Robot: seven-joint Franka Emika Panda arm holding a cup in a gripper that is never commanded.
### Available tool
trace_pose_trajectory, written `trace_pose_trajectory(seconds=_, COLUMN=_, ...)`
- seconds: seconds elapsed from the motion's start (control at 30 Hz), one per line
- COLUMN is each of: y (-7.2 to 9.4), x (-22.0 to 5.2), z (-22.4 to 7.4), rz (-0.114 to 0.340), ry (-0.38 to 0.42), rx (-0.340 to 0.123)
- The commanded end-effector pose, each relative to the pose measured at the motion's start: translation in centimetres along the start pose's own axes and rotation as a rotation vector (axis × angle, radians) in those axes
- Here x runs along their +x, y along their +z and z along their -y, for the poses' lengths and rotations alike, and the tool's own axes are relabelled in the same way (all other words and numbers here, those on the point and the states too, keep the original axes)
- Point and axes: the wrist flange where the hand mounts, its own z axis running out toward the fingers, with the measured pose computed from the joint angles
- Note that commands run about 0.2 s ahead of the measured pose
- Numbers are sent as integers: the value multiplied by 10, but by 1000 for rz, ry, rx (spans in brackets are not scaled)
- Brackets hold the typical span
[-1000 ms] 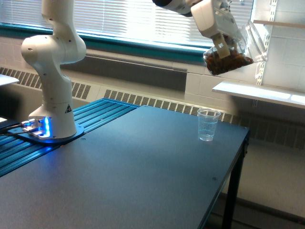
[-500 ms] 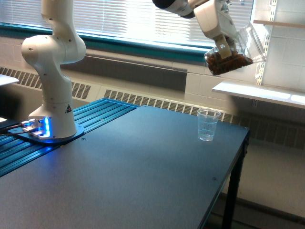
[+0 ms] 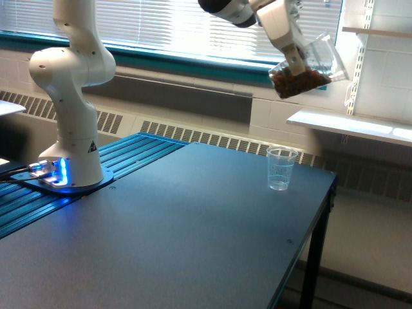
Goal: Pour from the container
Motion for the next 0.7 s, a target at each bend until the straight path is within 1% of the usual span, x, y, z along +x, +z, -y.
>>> trace_pose_trajectory(seconds=0.03, y=-15, x=-21, z=11, rz=-19, ry=-82, rx=32)
trace_pose_trajectory(seconds=0.23, y=-21, x=-45, z=23, rz=-18, ry=-153, rx=56)
trace_pose_trajectory(seconds=0.63, y=-25, x=-97, z=51, rz=3, ry=-279, rx=109)
trace_pose_trajectory(seconds=0.7, y=-26, x=-105, z=54, rz=2, ry=-299, rx=112)
